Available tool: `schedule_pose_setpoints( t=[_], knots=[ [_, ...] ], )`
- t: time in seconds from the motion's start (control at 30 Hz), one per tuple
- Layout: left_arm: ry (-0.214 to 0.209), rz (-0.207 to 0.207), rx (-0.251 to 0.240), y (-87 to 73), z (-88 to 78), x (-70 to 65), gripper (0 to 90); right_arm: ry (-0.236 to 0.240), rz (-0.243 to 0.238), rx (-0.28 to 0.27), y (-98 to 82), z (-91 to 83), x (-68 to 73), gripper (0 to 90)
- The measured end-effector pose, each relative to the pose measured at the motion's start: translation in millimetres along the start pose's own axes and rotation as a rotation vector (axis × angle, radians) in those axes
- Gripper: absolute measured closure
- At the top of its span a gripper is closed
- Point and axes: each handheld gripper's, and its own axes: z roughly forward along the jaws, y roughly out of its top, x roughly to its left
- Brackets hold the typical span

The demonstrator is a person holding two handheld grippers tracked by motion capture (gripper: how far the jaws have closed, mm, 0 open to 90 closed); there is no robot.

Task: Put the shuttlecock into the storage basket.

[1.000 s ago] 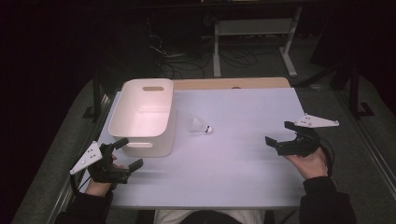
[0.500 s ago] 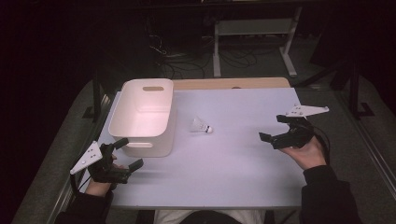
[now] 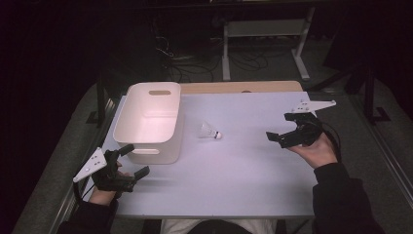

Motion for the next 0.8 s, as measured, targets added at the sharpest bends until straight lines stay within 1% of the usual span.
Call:
schedule_pose_setpoints(
  t=[0.27, 0.4, 0.43, 0.5, 0.57, 0.67, 0.7, 0.8],
  knots=[
    [-0.001, 0.0, -0.001, 0.0, -0.2, 0.1, 0.0, 0.009, -0.016, 0.01, 13.4, -0.6, -1.0, 0.0],
    [0.001, 0.001, -0.001, 0.0, -0.2, -0.1, 0.0, 0.012, -0.018, 0.011, 15.1, -0.6, -0.8, 0.0],
    [0.001, 0.001, -0.001, 0.0, -0.2, -0.1, 0.0, 0.022, -0.034, 0.021, 22.1, 0.7, 1.3, 0.0],
    [0.0, 0.002, -0.001, 0.1, -0.3, -0.3, 0.0, 0.022, -0.034, 0.021, 22.1, 0.7, 1.3, 0.0],
    [0.0, 0.002, -0.001, 0.0, -0.2, -0.2, 0.0, 0.044, -0.056, 0.035, 37.9, 6.8, 4.0, 0.0],
    [0.0, 0.0, -0.001, 0.0, -0.1, 0.1, 0.0, 0.051, -0.061, 0.04, 41.1, 8.9, 4.6, 0.0],
    [0.0, 0.0, -0.001, 0.0, -0.1, 0.2, 0.0, 0.063, -0.072, 0.048, 47.4, 14.0, 6.1, 0.0],
    [0.001, 0.001, 0.0, 0.0, -0.2, -0.1, 0.0, 0.074, -0.075, 0.054, 51.5, 18.6, 6.8, 0.0]
  ],
)
